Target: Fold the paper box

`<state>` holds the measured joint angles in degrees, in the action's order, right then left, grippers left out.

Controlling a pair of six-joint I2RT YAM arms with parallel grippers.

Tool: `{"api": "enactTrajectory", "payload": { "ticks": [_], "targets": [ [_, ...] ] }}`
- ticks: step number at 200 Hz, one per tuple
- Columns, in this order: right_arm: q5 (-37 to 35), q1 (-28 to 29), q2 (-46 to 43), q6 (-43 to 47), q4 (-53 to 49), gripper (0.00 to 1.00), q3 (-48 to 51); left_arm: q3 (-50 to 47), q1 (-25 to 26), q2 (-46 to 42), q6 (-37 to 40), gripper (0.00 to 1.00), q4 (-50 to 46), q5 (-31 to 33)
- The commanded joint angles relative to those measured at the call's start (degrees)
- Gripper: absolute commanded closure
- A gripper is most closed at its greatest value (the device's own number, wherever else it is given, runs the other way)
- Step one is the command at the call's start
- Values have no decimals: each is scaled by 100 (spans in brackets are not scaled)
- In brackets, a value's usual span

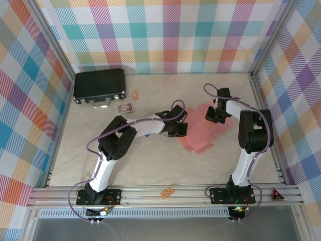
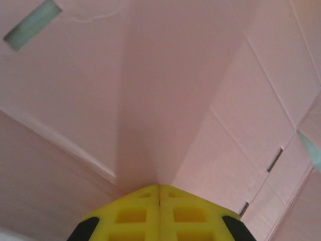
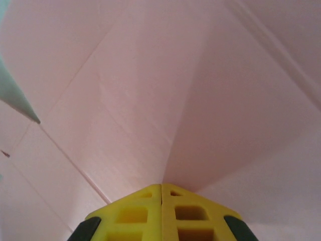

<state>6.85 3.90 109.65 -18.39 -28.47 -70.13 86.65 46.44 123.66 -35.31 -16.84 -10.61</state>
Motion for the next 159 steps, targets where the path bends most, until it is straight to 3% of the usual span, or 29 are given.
{"api": "enactTrajectory", "payload": {
  "ticks": [1, 92, 159],
  "targets": [
    [-20, 11, -317, -168, -405, 100, 395, -66, -275, 264, 117, 100, -527, 390],
    [335, 834, -1794, -1071, 277, 100, 2321, 1503, -870, 1023, 1135, 100, -1441, 278],
    [611, 2005, -1693, -1818, 1113, 99, 2384, 3358, -926, 1761, 1726, 93, -2326, -343]
  ]
}}
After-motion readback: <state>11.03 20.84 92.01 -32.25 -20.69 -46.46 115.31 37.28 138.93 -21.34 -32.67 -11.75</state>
